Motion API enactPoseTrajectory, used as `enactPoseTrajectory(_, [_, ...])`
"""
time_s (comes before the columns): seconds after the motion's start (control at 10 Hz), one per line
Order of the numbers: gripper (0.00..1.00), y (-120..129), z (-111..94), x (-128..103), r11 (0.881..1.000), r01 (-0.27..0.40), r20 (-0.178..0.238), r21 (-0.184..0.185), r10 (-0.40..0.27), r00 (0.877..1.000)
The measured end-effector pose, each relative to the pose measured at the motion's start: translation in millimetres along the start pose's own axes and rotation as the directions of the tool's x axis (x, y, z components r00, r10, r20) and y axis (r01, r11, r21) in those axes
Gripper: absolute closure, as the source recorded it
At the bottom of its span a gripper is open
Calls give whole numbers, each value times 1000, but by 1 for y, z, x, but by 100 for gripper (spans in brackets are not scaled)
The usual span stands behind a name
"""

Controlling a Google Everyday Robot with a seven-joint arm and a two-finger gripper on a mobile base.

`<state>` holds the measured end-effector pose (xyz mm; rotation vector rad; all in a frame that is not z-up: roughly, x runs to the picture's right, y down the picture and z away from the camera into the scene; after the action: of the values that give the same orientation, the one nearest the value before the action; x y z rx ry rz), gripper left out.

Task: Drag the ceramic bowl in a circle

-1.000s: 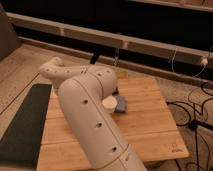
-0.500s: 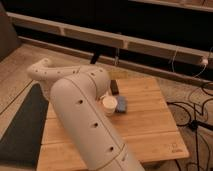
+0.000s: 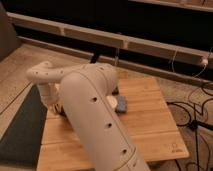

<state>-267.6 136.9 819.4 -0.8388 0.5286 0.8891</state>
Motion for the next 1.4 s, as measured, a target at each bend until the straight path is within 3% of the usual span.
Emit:
enactPoseTrajectory(0.3, [100, -28, 6, 20, 996, -86, -31, 3, 86, 996])
enactPoseTrajectory(0.6, [98, -61, -2, 13, 990, -129, -27, 54, 131, 991])
enactPoseTrajectory(0.8, [80, -65, -1, 1, 991, -114, -27, 64, 116, 993])
enactPoseTrajectory(1.0, [58, -53, 4, -6, 995, -85, -46, 52, 87, 995])
enactPoseTrajectory(1.3, [26, -44, 11, -1, 997, -68, -88, 41, 72, 994])
enactPoseTrajectory(1.4, [22, -45, 11, 2, 996, -70, -96, 46, 75, 993])
